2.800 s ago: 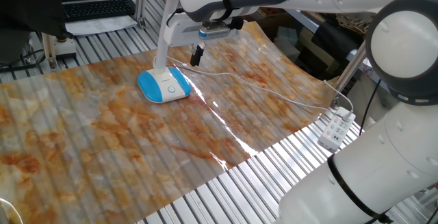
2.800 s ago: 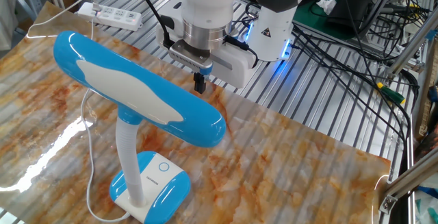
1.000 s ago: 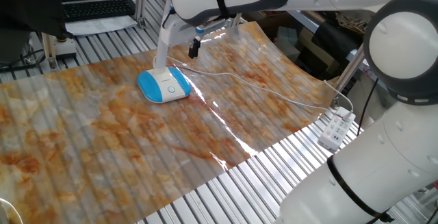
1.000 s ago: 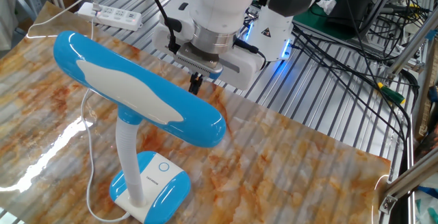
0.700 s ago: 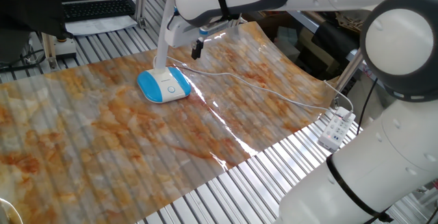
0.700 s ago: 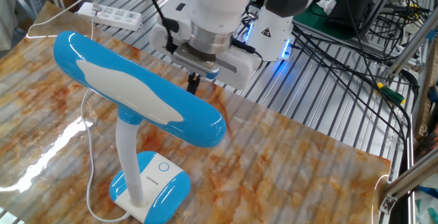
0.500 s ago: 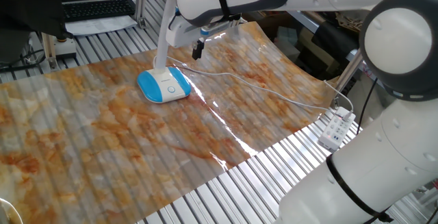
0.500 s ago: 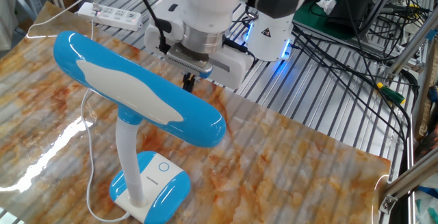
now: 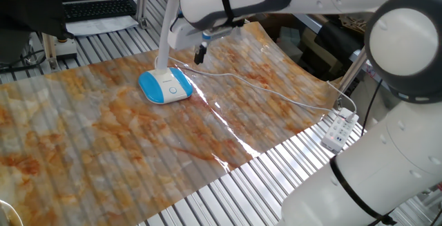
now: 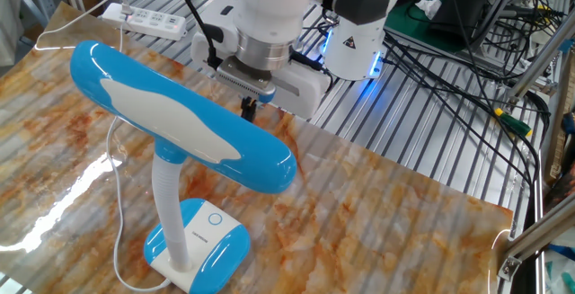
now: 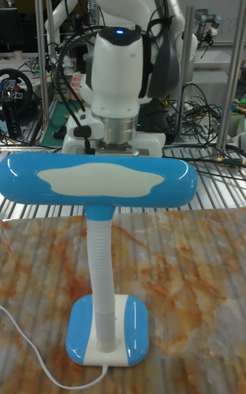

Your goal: Turn on the desk lamp by pressing the button

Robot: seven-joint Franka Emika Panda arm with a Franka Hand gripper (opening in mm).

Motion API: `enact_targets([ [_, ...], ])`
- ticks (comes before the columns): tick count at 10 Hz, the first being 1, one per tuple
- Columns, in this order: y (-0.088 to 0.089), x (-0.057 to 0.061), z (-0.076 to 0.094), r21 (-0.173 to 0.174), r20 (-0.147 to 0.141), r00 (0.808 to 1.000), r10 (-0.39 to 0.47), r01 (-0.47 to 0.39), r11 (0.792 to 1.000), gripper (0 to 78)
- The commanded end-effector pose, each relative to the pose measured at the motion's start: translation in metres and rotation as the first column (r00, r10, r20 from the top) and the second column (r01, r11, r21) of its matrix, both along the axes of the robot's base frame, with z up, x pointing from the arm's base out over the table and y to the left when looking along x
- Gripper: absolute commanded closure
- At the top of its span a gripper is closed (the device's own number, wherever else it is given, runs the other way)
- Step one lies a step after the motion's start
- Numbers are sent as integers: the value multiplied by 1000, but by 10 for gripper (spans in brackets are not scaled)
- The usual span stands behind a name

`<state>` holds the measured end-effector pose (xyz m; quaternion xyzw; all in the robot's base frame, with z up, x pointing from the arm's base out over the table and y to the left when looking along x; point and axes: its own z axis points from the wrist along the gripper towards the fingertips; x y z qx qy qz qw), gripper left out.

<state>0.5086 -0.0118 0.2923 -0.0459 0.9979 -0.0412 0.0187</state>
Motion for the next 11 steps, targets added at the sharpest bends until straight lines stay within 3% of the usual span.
enact_targets([
  [1, 10, -28, -18, 12, 12, 999, -38, 37, 999, 776],
  [8, 13, -33, -19, 3, 20, 999, -42, 42, 999, 776],
  [11, 13, -33, -19, 12, 40, 997, -59, 58, 998, 776],
])
